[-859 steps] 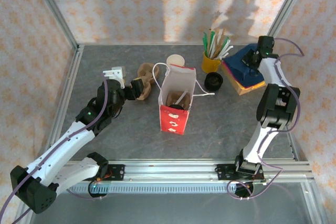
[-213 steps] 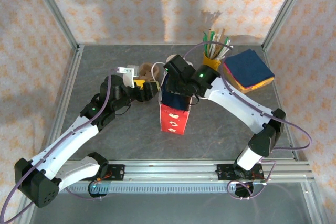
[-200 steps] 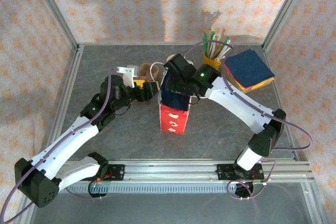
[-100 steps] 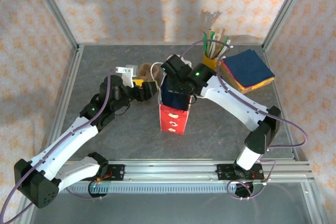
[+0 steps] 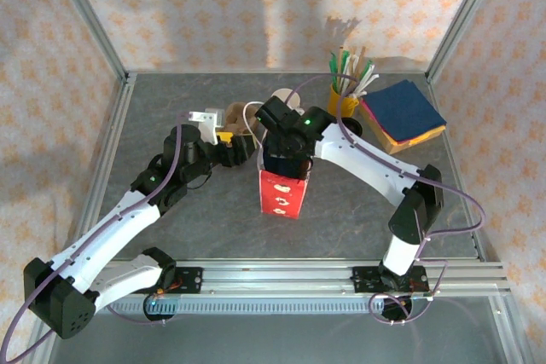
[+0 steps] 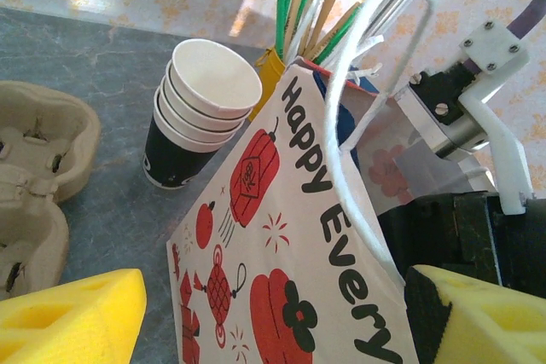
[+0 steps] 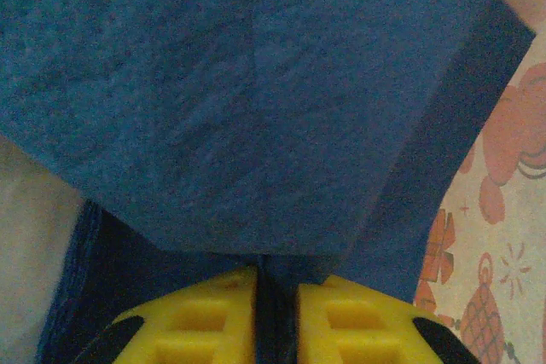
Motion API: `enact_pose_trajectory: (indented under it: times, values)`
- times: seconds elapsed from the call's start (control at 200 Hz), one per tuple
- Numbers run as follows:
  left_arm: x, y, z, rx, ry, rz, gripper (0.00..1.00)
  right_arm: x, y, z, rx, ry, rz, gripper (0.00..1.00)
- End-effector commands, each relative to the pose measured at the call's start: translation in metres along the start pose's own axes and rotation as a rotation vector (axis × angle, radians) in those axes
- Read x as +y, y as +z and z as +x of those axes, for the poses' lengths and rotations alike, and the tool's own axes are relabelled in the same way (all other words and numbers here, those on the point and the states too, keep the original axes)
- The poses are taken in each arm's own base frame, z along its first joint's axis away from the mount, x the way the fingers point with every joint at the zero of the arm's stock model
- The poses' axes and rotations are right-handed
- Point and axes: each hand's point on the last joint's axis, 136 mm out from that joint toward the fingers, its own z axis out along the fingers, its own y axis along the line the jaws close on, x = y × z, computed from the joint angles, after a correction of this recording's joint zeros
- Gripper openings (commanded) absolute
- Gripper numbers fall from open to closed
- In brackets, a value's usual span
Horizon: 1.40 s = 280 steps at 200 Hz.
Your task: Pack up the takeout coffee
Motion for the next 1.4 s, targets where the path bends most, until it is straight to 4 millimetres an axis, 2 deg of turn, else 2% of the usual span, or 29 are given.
enact_pose_trajectory:
  times: [0.0,0.19,0.38,0.536,0.621,0.676,0.856,0.991,1.076,1.176,1.271,1.397]
  values:
    - [0.003,-0.003,-0.006,-0.028,0.001,-0.009,0.81,-0.003,-0.012,-0.006,-0.003,-0.010,0.012,0.25]
    - [0.005,-0.007,-0.011,-0.041,0.016,-0.034,0.81,0.009,-0.054,-0.033,-0.091,-0.007,-0.055,0.41]
    - [0.006,-0.009,-0.014,-0.053,0.020,-0.047,0.81,0.007,-0.087,-0.056,-0.162,0.018,-0.109,0.43]
    - [0.006,-0.010,-0.018,-0.058,0.022,-0.054,0.81,-0.009,-0.118,-0.086,-0.252,0.055,-0.153,0.43]
    - [0.008,-0.012,-0.023,-0.072,0.030,-0.074,0.81,-0.034,-0.140,-0.113,-0.356,0.096,-0.150,0.43]
    - [0.010,-0.013,-0.027,-0.086,0.033,-0.094,0.81,-0.058,-0.151,-0.134,-0.426,0.137,-0.140,0.43]
    - [0.018,-0.021,-0.041,-0.141,0.031,-0.154,0.81,-0.164,-0.165,-0.192,-0.617,0.305,-0.047,0.50]
    - [0.025,-0.024,-0.044,-0.169,0.031,-0.190,0.81,-0.237,-0.152,-0.214,-0.669,0.407,0.056,0.56]
    - [0.033,-0.025,-0.048,-0.188,0.030,-0.229,0.81,-0.276,-0.134,-0.222,-0.670,0.452,0.119,0.59]
    - [0.045,-0.027,-0.051,-0.214,0.026,-0.290,0.82,-0.312,-0.102,-0.228,-0.644,0.487,0.167,0.62]
    - [0.055,-0.031,-0.056,-0.240,0.025,-0.347,0.82,-0.344,-0.061,-0.228,-0.578,0.509,0.243,0.66]
    - [0.062,-0.032,-0.057,-0.256,0.027,-0.375,0.83,-0.371,-0.012,-0.224,-0.469,0.523,0.292,0.69]
